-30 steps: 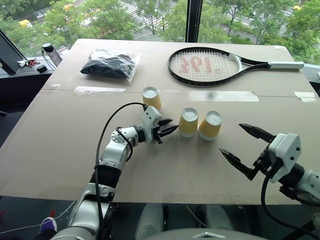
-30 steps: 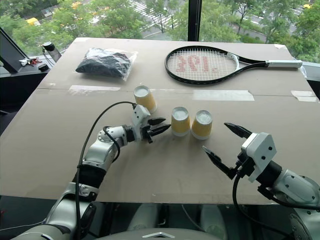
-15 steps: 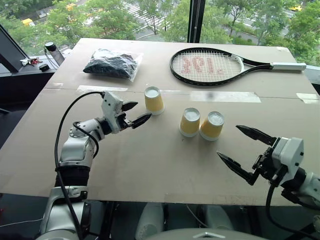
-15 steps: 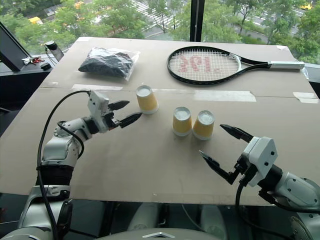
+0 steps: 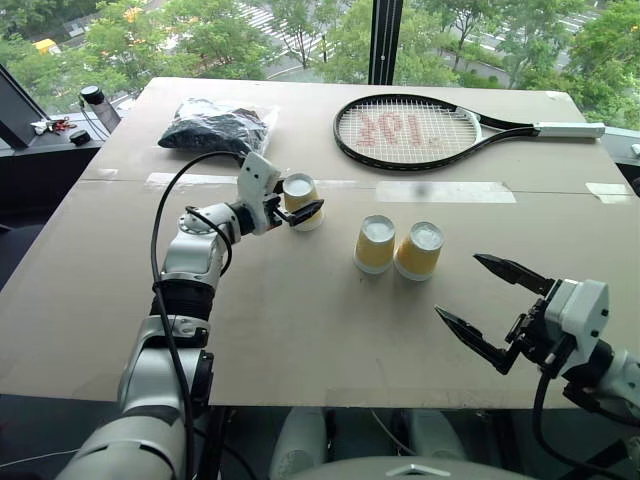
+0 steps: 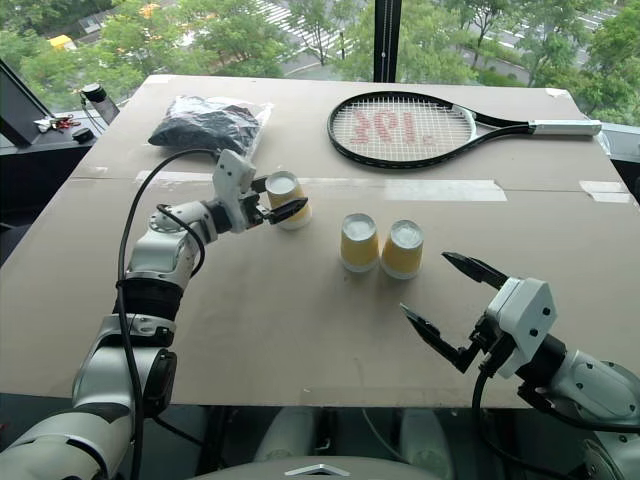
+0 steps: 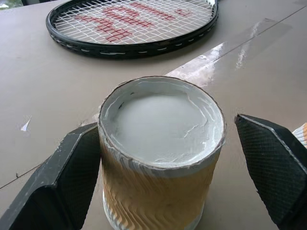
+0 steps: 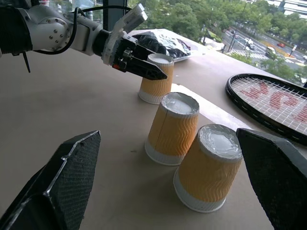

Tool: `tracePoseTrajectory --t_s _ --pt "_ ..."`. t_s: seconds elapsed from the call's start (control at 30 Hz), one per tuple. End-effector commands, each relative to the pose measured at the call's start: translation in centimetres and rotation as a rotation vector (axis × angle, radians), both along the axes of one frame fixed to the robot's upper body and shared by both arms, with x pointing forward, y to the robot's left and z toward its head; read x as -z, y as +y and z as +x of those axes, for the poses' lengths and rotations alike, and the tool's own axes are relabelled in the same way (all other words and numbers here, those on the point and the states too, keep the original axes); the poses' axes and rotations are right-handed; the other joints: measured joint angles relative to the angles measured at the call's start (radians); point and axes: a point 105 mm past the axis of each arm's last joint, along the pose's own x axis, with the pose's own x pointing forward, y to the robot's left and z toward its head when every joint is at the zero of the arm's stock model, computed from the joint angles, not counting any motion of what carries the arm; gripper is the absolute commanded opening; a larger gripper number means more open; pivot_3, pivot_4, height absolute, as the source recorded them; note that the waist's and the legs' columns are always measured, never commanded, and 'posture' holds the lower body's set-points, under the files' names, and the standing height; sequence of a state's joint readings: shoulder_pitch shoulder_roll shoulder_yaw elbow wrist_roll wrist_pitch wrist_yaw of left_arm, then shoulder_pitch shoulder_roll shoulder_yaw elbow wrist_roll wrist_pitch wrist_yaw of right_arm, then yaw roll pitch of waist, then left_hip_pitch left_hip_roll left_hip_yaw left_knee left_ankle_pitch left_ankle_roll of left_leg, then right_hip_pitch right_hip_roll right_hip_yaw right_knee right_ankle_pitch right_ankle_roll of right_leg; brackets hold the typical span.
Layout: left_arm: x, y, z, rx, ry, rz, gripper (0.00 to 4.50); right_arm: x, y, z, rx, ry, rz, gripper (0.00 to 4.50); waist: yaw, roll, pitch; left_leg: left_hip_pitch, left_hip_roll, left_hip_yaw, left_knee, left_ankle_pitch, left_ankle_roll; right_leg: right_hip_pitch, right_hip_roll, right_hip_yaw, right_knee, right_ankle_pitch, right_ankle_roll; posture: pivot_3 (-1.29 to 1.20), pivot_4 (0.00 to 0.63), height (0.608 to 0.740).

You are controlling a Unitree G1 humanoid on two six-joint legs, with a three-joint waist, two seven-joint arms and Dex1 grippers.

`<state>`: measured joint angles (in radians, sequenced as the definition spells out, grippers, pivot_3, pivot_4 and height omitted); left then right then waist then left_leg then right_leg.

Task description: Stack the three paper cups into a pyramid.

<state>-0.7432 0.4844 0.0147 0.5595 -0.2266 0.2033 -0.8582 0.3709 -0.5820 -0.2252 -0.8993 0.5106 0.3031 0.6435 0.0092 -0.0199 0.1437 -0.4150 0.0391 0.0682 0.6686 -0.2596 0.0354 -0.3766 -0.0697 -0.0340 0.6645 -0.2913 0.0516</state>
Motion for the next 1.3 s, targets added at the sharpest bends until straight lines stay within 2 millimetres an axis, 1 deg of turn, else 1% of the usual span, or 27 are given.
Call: tracePoseTrajectory --t_s 0.03,0.07,0.1,0.13,0.2,0.3,0.33,0.37,0.43,0.47,0.5,0.53,0.6,0.63,0.73,0.9,1.03,1.2,1.27,1.3 --pt "-1.2 0.1 0.4 0.020 -0.047 0.010 3.48 -1.2 0.3 -0.7 0.011 -0.065 -0.007 4.50 0.003 0.000 0.000 0.000 0.000 0.000 0.000 0.000 0.000 0.000 0.000 0.000 0.000 0.000 0.000 0.00 0.150 0.740" --pt "-1.3 0.2 0.4 0.024 -0.054 0.016 2.95 -1.2 0.3 -0.7 0.016 -0.066 -0.006 4.50 0.004 0.000 0.000 0.000 0.000 0.000 0.000 0.000 0.000 0.000 0.000 0.000 0.000 0.000 0.000 0.00 0.150 0.740" --pt "-1.4 0.2 0.4 0.032 -0.061 0.020 2.62 -1.2 0.3 -0.8 0.020 -0.066 -0.005 4.50 0.004 0.000 0.000 0.000 0.000 0.000 0.000 0.000 0.000 0.000 0.000 0.000 0.000 0.000 0.000 0.00 0.150 0.740" --pt "-1.5 0.2 0.4 0.041 -0.067 0.024 2.47 -1.1 0.4 -0.8 0.021 -0.065 -0.005 4.50 0.004 0.000 0.000 0.000 0.000 0.000 0.000 0.000 0.000 0.000 0.000 0.000 0.000 0.000 0.000 0.00 0.150 0.740" --pt "-2.2 -0.1 0.2 0.077 -0.084 0.006 2.47 -1.1 0.4 -0.8 0.028 -0.066 -0.004 4.50 0.004 -0.001 0.000 0.000 0.000 0.000 0.000 0.000 0.000 0.000 0.000 0.000 0.000 0.000 0.000 0.00 0.150 0.740" --pt "-4.0 -1.3 -0.6 0.175 -0.125 -0.035 2.47 -1.0 0.3 -0.9 0.044 -0.070 -0.008 4.50 0.004 -0.001 0.000 0.000 0.000 0.000 0.000 0.000 0.000 0.000 0.000 0.000 0.000 0.000 0.000 0.00 0.150 0.740" --pt "-5.0 -1.8 -0.7 0.197 -0.137 -0.023 2.47 -1.0 0.2 -0.9 0.052 -0.071 -0.013 4.50 0.005 -0.001 0.000 0.000 0.000 0.000 0.000 0.000 0.000 0.000 0.000 0.000 0.000 0.000 0.000 0.00 0.150 0.740" --pt "-6.6 -2.9 -1.0 0.262 -0.124 -0.059 2.47 -1.0 -0.1 -1.0 0.061 -0.069 -0.019 4.50 0.006 -0.001 0.001 0.000 0.000 0.000 0.000 0.000 0.000 0.000 0.000 -0.001 0.000 0.000 0.000 0.00 0.150 0.740" --pt "-9.9 -6.3 -2.3 0.457 -0.073 -0.077 2.47 -0.8 -0.8 -1.2 0.095 -0.059 -0.030 4.50 0.008 -0.003 0.002 -0.002 0.000 -0.001 0.001 0.000 0.000 0.000 0.000 -0.002 0.000 0.000 0.000 0.00 0.150 0.740" --pt "-10.8 -7.5 -2.9 0.524 -0.054 -0.079 2.47 -0.7 -1.1 -1.2 0.109 -0.055 -0.033 4.50 0.008 -0.003 0.002 -0.002 0.000 -0.001 0.001 0.000 0.000 0.000 0.000 -0.002 0.000 0.000 0.000 0.00 0.150 0.740" --pt "-11.2 -8.2 -3.1 0.554 -0.046 -0.074 2.47 -0.6 -1.3 -1.3 0.118 -0.052 -0.035 4.50 0.011 -0.005 0.003 -0.002 0.000 -0.002 0.001 0.000 0.000 0.000 0.000 -0.002 0.000 0.000 0.000 0.00 0.150 0.740" --pt "-11.4 -9.2 -3.4 0.587 -0.031 -0.070 2.47 -0.6 -1.7 -1.4 0.138 -0.048 -0.035 4.50 0.011 -0.005 0.003 -0.003 -0.001 -0.002 0.002 0.000 0.000 0.000 -0.001 -0.003 0.000 0.000 0.000 0.00 0.150 0.740" --pt "-11.5 -10.8 -3.9 0.639 0.034 -0.069 2.47 -0.9 -2.8 -1.5 0.193 -0.055 -0.014 4.50 0.007 -0.004 0.002 -0.003 -0.002 -0.003 0.002 0.000 0.000 0.001 -0.001 -0.001 -0.001 -0.001 0.001 0.00 0.150 0.740" --pt "-11.5 -11.4 -4.1 0.656 0.063 -0.069 2.47 -1.1 -3.2 -1.6 0.216 -0.066 -0.001 4.50 0.006 -0.003 0.002 -0.001 -0.001 -0.003 0.002 0.000 0.000 0.002 0.000 0.000 -0.001 -0.001 0.001 0.00 0.150 0.740" --pt "-10.3 -13.3 -5.0 0.737 0.077 -0.003 2.47 -1.1 -4.1 -2.4 0.213 -0.040 -0.007 4.50 -0.001 -0.001 0.001 0.000 -0.001 -0.003 0.001 0.000 0.000 0.002 0.001 0.002 0.000 -0.001 0.001 0.00 0.150 0.740" --pt "-9.3 -15.1 -5.7 0.800 0.069 0.052 2.47 -1.0 -5.1 -3.6 0.190 -0.013 -0.031 4.50 -0.001 -0.001 0.002 0.000 -0.001 -0.003 0.001 0.000 0.000 0.001 0.003 0.004 0.000 -0.001 0.001 0.00 0.150 0.740" --pt "-8.4 -15.3 -5.5 0.802 0.056 0.121 2.47 -1.0 -5.6 -4.0 0.183 0.007 -0.043 4.50 0.005 -0.001 0.002 0.000 -0.001 -0.003 0.001 0.000 0.000 0.001 0.002 0.005 0.000 -0.001 0.001 0.00 0.150 0.740" --pt "-8.2 -15.4 -5.5 0.806 0.045 0.144 2.47 -1.3 -5.8 -4.2 0.150 0.014 -0.040 4.50 0.005 -0.001 0.002 0.000 -0.001 -0.003 0.001 0.000 0.000 0.001 0.002 0.005 0.000 -0.001 0.001 0.00 0.150 0.740" --pt "-8.2 -15.6 -5.4 0.800 0.041 0.150 2.47 -2.1 -6.6 -3.3 0.116 -0.005 -0.053 4.50 0.004 -0.001 0.002 0.000 -0.001 -0.003 0.001 0.000 0.000 0.001 0.002 0.005 0.000 -0.001 0.001 0.00 0.150 0.740" --pt "-8.1 -15.7 -5.3 0.794 0.034 0.162 2.47 -2.7 -7.3 -2.6 0.089 -0.014 -0.061 4.50 0.003 -0.001 0.002 0.000 -0.001 -0.003 0.001 0.000 0.000 0.001 0.002 0.005 0.000 -0.001 0.001 0.00 0.150 0.740"
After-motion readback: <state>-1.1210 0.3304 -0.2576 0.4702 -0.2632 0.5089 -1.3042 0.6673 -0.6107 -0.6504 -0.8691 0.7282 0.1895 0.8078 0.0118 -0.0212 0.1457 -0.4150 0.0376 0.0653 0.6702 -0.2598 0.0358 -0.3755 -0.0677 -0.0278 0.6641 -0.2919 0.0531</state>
